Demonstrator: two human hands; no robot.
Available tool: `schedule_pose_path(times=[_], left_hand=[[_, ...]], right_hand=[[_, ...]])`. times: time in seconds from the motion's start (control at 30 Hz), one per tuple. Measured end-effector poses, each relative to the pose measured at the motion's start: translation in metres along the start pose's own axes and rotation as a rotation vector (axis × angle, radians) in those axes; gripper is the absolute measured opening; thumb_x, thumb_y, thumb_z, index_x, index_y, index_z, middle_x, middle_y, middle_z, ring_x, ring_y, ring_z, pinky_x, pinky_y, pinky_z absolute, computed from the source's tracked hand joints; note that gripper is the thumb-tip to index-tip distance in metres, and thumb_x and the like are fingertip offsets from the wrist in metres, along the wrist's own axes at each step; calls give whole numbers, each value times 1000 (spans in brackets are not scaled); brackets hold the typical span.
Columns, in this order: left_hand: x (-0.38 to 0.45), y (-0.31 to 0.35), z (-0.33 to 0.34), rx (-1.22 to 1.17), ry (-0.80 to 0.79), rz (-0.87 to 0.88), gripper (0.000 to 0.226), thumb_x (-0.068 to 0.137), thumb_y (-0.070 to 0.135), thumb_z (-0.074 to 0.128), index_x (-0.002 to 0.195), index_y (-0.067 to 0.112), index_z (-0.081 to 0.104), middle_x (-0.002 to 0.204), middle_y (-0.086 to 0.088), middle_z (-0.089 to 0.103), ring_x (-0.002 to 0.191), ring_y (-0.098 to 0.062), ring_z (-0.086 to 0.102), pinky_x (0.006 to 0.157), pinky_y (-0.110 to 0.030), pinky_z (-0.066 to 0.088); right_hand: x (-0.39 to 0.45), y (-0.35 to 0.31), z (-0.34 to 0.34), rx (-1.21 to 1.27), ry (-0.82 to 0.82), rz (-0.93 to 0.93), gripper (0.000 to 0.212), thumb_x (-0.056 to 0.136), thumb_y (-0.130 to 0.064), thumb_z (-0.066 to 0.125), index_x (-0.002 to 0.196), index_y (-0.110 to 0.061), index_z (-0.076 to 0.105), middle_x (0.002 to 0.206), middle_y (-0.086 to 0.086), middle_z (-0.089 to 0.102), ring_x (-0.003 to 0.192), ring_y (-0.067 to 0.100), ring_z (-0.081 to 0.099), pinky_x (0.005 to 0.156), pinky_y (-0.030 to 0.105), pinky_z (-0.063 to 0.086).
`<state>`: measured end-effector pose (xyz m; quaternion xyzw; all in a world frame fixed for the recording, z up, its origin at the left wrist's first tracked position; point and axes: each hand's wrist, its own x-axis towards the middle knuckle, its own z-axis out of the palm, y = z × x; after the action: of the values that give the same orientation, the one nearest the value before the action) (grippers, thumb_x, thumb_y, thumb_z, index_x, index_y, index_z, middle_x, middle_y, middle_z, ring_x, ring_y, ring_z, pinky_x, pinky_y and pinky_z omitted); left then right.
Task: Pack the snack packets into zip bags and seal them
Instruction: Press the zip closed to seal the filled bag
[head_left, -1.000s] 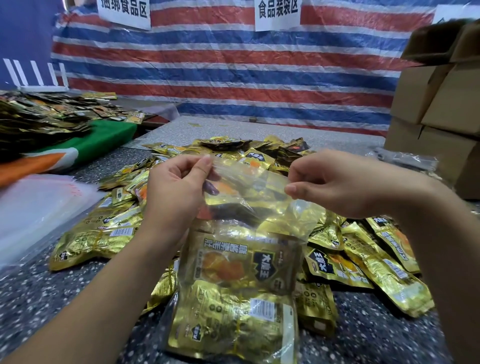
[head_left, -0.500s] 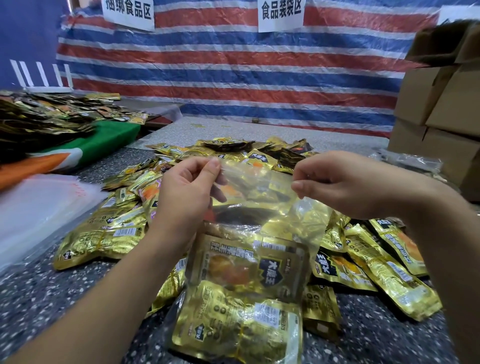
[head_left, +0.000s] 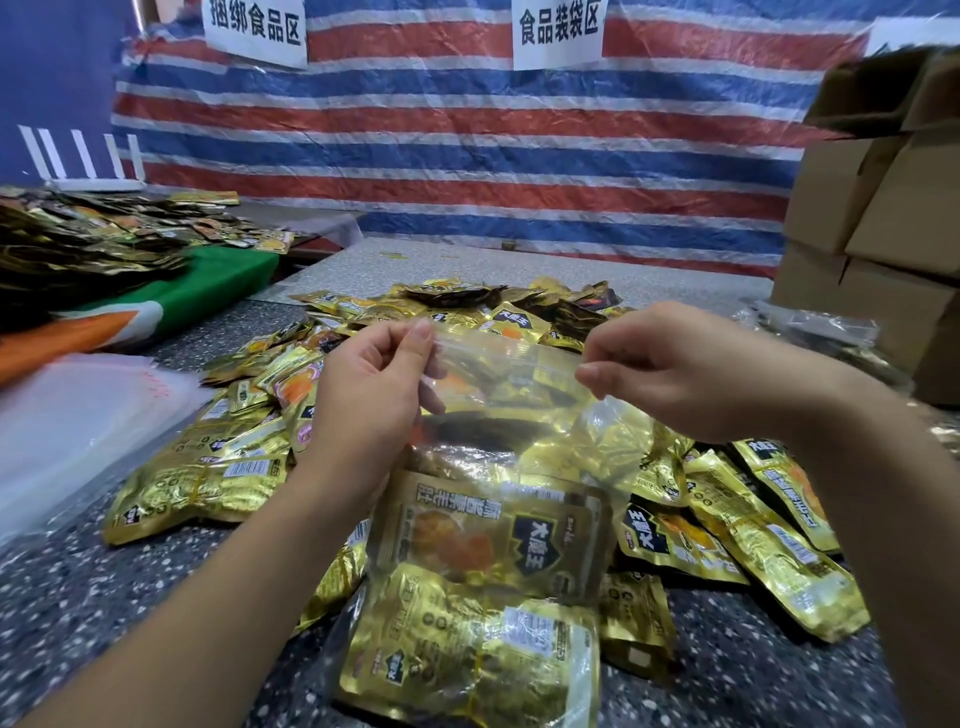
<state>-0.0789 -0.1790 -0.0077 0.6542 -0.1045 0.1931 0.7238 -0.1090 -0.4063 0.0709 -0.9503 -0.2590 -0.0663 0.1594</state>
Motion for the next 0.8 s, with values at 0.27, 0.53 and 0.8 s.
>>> schedule_pose_path(times=[0.27,0.53,0.8], left_hand=[[3,-5,-1,0,-7,24,26,99,23,57,75,15,63,60,7,63,42,-6,52,36,-17,37],[2,-6,0,-33,-56,29,22,98,21,58,78,12,61,59,5,62,40,-4,48,36,-15,35],[0,-2,2,-71,-95,16,23,99,19,56,77,13,60,59,5,61,39,-8,50,36,-19,37]], right_hand=[[4,5,2,53,-29,16,24,96,-33,57,74,-25,63,54,-14,50,46,2,40,48,19,37],[2,7,0,38,-48,23,33,84,-59,51,78,-31,66,65,-8,60,54,6,50,52,28,42],[12,-5,20,29,29,-38,41,92,-51,52,75,-17,63,56,-9,48,49,3,41,50,19,37]])
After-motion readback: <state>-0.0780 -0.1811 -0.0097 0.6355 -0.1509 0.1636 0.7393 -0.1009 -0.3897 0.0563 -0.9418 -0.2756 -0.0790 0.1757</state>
